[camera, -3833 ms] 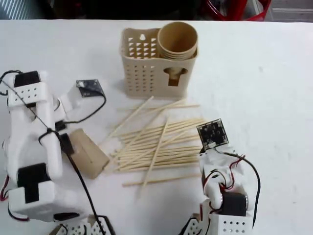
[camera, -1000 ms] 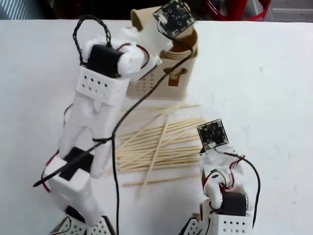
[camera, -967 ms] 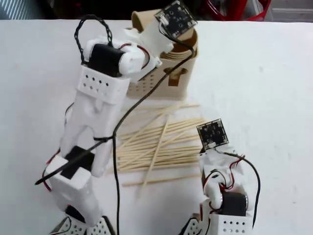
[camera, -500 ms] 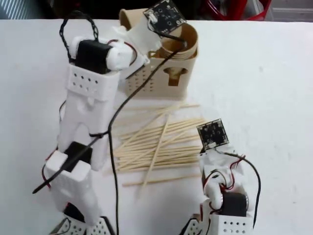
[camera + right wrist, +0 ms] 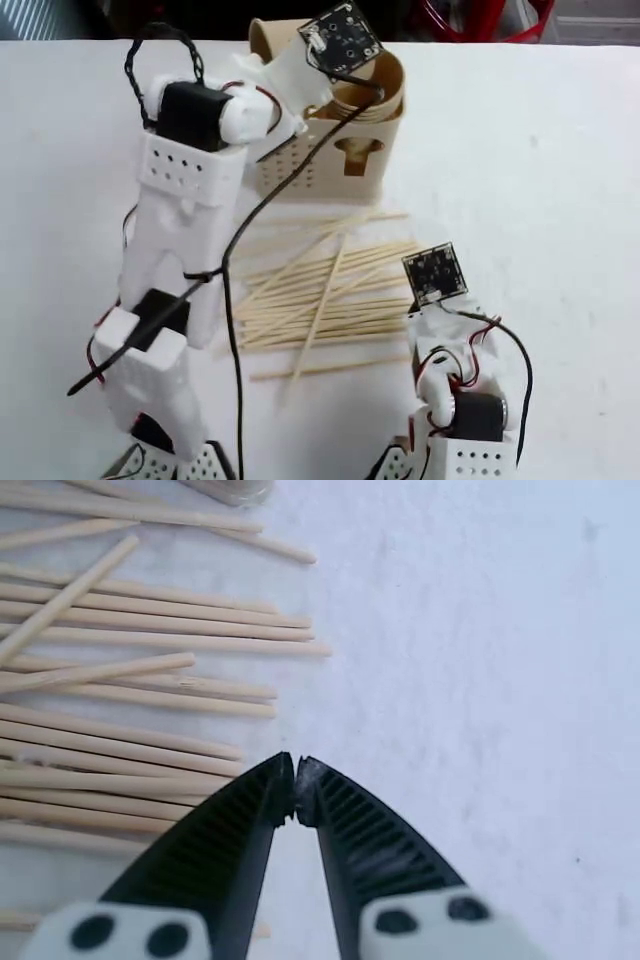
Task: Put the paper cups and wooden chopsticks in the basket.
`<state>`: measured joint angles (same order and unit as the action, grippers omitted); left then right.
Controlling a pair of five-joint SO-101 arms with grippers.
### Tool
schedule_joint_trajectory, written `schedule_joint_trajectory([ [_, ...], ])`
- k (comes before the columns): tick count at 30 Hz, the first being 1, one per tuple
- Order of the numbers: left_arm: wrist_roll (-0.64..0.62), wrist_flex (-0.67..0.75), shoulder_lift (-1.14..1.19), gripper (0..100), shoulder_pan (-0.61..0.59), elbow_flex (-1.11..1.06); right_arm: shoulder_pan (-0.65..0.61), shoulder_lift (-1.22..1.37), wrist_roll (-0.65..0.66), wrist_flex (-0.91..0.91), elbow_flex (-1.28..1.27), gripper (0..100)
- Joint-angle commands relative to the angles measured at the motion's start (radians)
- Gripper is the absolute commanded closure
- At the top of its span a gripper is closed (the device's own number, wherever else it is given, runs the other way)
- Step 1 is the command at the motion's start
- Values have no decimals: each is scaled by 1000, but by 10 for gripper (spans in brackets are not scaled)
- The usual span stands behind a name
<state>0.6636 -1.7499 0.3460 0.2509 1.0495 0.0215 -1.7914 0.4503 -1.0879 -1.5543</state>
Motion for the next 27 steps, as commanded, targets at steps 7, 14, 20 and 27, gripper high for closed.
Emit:
schedule_joint_trajectory([
  [7, 18, 38, -13, 972, 28, 40, -8, -8, -5, 2, 8, 981],
  [14, 18, 58, -13, 972, 33, 41, -8, -8, -5, 2, 8, 981],
  [20, 20, 58, -15, 910, 31, 41, -8, -8, -5, 2, 8, 981],
  [27, 38, 74, -15, 902, 24, 41, -8, -8, -5, 2, 8, 981],
])
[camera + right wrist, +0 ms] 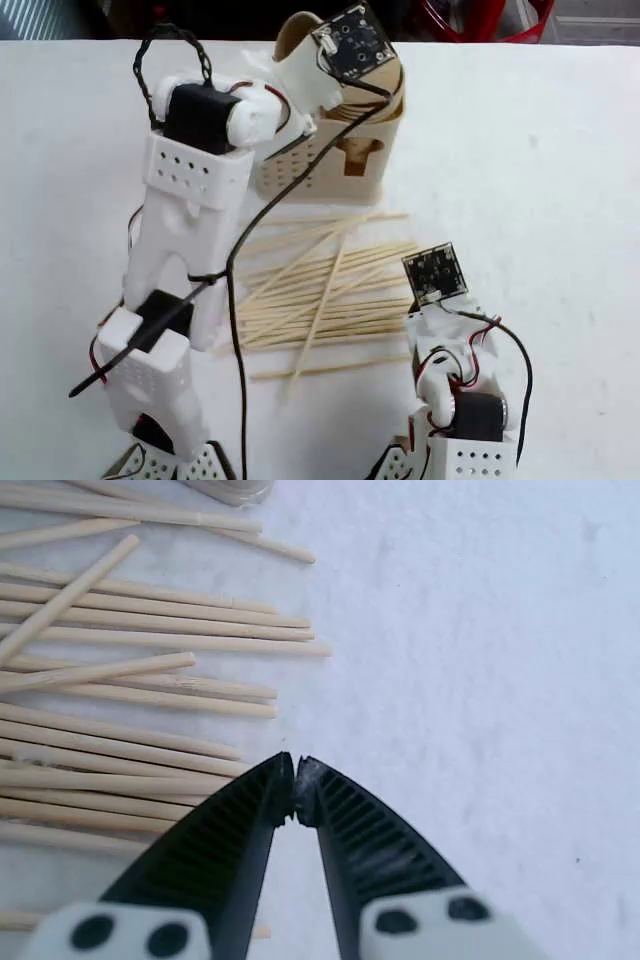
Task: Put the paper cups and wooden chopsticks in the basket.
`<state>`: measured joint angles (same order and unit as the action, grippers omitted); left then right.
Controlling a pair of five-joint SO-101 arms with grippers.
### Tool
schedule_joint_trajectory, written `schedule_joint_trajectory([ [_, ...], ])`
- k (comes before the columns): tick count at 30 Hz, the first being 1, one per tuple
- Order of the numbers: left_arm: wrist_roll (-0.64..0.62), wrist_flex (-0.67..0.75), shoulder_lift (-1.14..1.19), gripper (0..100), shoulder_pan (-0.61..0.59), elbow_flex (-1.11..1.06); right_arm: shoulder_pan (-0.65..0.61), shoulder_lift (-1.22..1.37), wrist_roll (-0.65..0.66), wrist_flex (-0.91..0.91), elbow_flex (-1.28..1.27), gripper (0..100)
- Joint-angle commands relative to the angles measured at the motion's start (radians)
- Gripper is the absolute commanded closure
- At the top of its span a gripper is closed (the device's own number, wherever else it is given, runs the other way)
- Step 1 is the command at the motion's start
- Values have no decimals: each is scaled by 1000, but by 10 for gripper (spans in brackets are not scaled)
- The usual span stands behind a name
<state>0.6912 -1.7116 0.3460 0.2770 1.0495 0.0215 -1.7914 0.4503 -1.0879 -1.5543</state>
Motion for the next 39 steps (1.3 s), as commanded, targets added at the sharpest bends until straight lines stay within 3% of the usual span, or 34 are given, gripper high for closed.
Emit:
schedule_joint_trajectory([
  [1, 9, 44, -15, 902, -7, 41, -8, -8, -5, 2, 8, 981],
  [5, 8, 66, -15, 902, -7, 41, -8, -8, -5, 2, 8, 981],
  [17, -149, 98, -5, 902, 19, 184, -8, -8, -5, 2, 8, 981],
  [22, -361, 115, 1, 902, 19, 186, -8, -8, -5, 2, 8, 981],
  [29, -595, 310, 128, 900, 30, 86, -8, -8, -5, -1, 8, 981],
  [39, -597, 394, 335, 902, 48, 74, -8, -8, -5, 2, 8, 981],
])
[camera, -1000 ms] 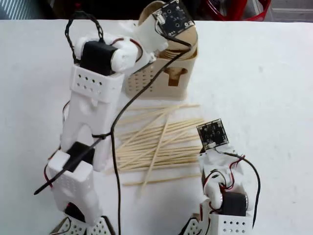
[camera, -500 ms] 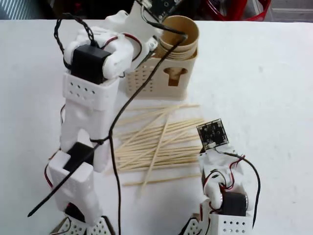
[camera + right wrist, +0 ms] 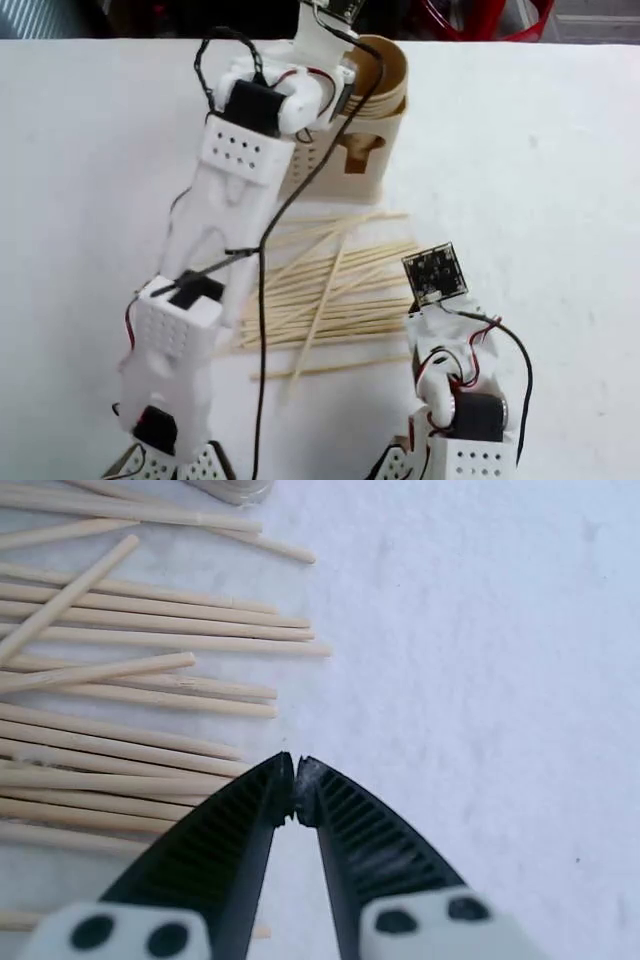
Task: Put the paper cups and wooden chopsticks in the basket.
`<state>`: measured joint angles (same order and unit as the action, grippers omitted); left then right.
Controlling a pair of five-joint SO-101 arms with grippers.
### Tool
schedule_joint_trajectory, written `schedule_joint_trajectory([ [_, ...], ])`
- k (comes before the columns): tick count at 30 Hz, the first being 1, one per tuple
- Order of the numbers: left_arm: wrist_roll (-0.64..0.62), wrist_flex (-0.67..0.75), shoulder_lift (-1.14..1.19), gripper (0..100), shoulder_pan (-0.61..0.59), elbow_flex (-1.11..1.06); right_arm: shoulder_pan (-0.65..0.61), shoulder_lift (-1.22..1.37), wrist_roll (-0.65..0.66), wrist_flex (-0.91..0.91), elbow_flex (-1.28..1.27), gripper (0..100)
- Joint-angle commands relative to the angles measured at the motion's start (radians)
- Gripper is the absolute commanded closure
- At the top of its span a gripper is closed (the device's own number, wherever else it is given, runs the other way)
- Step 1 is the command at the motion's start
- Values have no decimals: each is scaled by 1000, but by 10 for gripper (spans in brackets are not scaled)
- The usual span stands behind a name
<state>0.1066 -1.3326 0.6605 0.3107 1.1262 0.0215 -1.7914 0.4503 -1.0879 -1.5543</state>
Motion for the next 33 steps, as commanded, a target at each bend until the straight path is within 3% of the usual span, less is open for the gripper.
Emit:
schedule_joint_trajectory([
  [1, -12, 15, 24, 902, 15, -3, -8, -8, -5, 2, 8, 981],
  [8, -11, 2, 4, 902, 15, 28, -8, -8, -3, -1, 8, 981],
  [19, 46, -463, -176, 902, -128, 466, -21, -1, 41, -59, 60, 981],
  [24, 44, -460, -232, 902, -298, 278, -67, 1, 127, -114, 92, 981],
  [33, 54, -425, -441, 898, -403, -497, -68, 16, 222, -116, 144, 981],
])
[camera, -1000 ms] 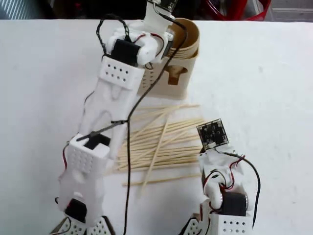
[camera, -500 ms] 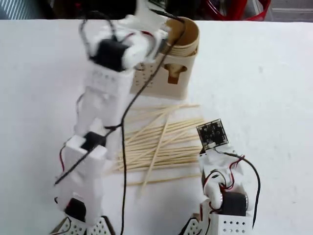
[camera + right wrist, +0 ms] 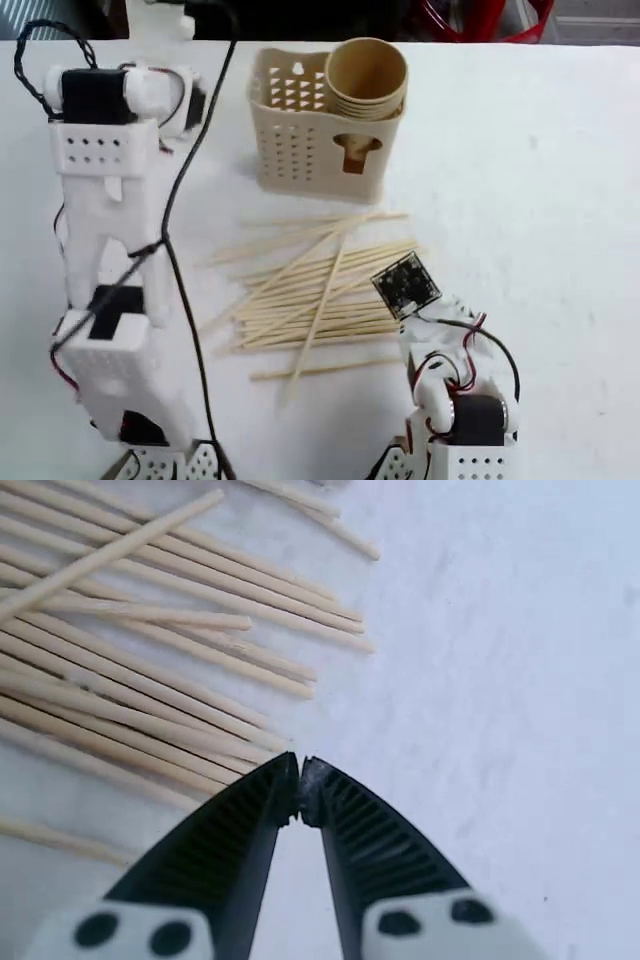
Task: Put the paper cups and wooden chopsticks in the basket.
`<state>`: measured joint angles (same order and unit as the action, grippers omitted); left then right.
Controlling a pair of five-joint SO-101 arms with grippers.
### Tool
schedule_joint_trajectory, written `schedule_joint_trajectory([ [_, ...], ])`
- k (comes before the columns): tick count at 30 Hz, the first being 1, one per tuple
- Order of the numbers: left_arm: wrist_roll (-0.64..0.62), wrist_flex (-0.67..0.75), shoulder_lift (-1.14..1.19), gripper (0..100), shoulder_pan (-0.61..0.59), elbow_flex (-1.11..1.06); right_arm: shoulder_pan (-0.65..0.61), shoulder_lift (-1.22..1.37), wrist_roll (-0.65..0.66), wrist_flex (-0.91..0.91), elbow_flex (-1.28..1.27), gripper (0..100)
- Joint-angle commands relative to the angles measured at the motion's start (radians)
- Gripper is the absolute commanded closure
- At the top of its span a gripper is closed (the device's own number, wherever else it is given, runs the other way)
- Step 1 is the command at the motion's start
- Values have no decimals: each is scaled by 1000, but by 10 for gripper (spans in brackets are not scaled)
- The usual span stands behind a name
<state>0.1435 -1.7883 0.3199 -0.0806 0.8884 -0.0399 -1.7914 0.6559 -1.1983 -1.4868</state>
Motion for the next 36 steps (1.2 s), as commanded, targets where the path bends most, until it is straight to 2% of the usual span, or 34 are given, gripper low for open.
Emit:
schedule_joint_trajectory([
  [1, 17, 61, -119, 898, -8, -351, -7, 39, 17, -5, 107, 981],
  [4, 6, 229, -166, 898, 2, -614, -10, 188, 17, -7, 230, 981],
  [8, -86, 499, -219, 898, -2, -924, -33, 527, 57, -7, 420, 981],
  [13, -118, 755, -232, 898, -45, -1097, -239, 889, 290, -70, 582, 980],
  [15, -146, 833, -232, 898, -85, -1137, -328, 990, 295, -87, 637, 976],
  [18, -150, 919, -231, 898, -128, -1191, -443, 1125, 293, -90, 709, 903],
  [21, -150, 962, -231, 898, -134, -1221, -541, 1251, 296, -85, 749, 833],
  [26, -149, 959, -231, 898, -91, -1226, -693, 1402, 348, -39, 750, 844],
  [31, -149, 961, -231, 898, -90, -1226, -685, 1449, 425, -41, 749, 851],
  [36, -149, 962, -231, 898, -91, -1226, -684, 1445, 405, -38, 733, 851],
])
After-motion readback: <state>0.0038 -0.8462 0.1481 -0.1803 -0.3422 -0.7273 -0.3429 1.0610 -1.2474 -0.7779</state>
